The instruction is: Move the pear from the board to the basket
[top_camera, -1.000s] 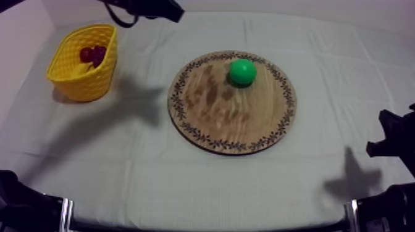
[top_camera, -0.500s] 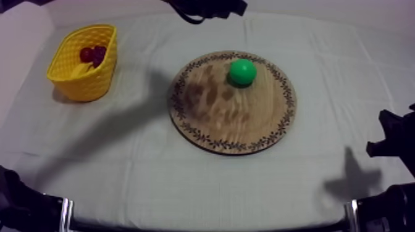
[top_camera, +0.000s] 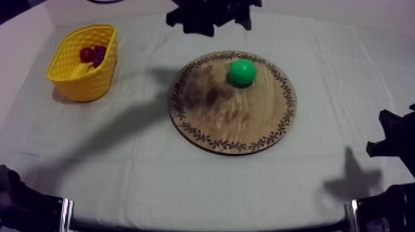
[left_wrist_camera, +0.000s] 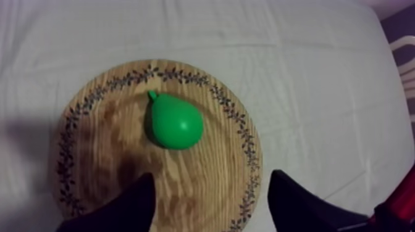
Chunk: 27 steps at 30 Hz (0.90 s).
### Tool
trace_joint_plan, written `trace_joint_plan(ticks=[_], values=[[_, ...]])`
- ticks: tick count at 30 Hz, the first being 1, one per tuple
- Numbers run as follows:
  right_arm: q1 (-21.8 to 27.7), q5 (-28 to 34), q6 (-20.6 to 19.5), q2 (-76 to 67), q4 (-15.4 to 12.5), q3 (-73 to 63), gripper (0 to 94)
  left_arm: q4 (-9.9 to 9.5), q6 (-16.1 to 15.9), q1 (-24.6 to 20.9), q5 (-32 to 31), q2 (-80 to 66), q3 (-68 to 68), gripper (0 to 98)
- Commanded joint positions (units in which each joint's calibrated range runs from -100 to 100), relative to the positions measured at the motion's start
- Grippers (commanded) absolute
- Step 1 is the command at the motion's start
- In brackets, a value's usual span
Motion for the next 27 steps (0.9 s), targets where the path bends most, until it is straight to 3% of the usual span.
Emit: trace_joint_plan(ticks=[1,6,15,27], values=[[0.0,0.0,0.0,0.0,0.0,0.0,0.3,-0.42,3.6,0.2,0.2,1.3,-0.5,70.1],[0.0,0.0,0.0,0.0,0.0,0.0,0.3,-0.72,6.0,0.8,0.4,4.8,-1.7,69.7],[0.0,0.0,0.0,0.0,0.0,0.0,0.3,-3.12,8.4,2.2,-2.9,14.2,-4.4,68.2],[0.0,0.0,0.0,0.0,0.0,0.0,0.3,-8.40,10.8,1.8,-6.6,25.8,-11.4,65.6]])
